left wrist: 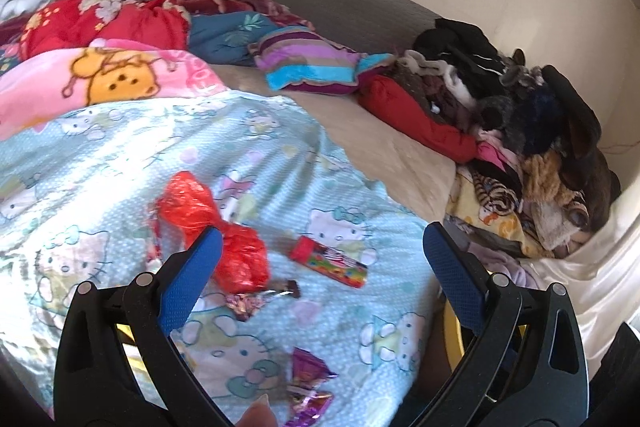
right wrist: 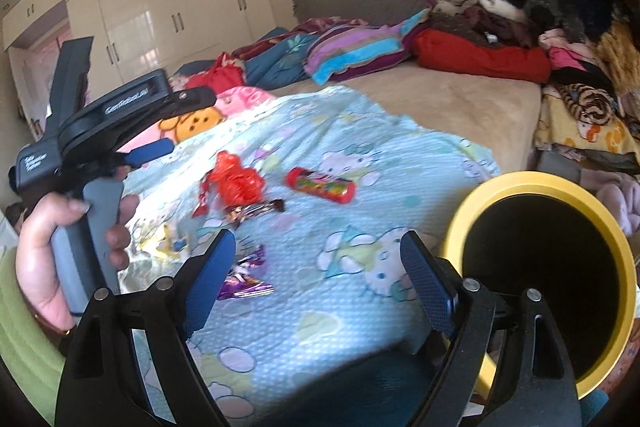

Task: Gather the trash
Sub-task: 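Move both open tools back over the red bag and candy wrappers, then grasp the red plastic bag with the left tool while the right tool grasps a purple wrapper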

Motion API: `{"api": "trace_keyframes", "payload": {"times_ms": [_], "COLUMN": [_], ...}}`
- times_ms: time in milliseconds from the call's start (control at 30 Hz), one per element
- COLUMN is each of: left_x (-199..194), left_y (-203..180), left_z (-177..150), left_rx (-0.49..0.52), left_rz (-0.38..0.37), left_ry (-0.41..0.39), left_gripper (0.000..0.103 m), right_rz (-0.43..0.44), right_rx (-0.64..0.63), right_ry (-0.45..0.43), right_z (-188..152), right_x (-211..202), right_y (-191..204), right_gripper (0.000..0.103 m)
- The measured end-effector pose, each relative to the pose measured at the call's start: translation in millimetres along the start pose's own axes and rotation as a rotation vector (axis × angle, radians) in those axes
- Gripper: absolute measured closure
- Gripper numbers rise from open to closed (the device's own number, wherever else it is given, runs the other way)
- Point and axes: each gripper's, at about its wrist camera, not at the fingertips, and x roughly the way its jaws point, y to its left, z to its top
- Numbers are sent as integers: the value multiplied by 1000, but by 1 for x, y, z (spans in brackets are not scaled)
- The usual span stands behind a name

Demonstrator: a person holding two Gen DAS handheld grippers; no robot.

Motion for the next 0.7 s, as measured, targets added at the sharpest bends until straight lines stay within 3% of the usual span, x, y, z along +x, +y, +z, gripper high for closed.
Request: {"api": "trace_keyframes", "payload": {"times_ms": [567,700], "left_x": [29,44], "left_y": [75,84], "left_z": [-9,-15], "left_rx": [-163,-206], "left_rz": [58,36], "left_ry": [71,117], "left_gripper": [11,23], "right_rz": [47,59], "right_rx": [-46,-20], "right_ry": [132,178], "right_z": [-13,-16], "right_x": [64,81], "right_y": [38,40], "right_gripper": [21,21]}}
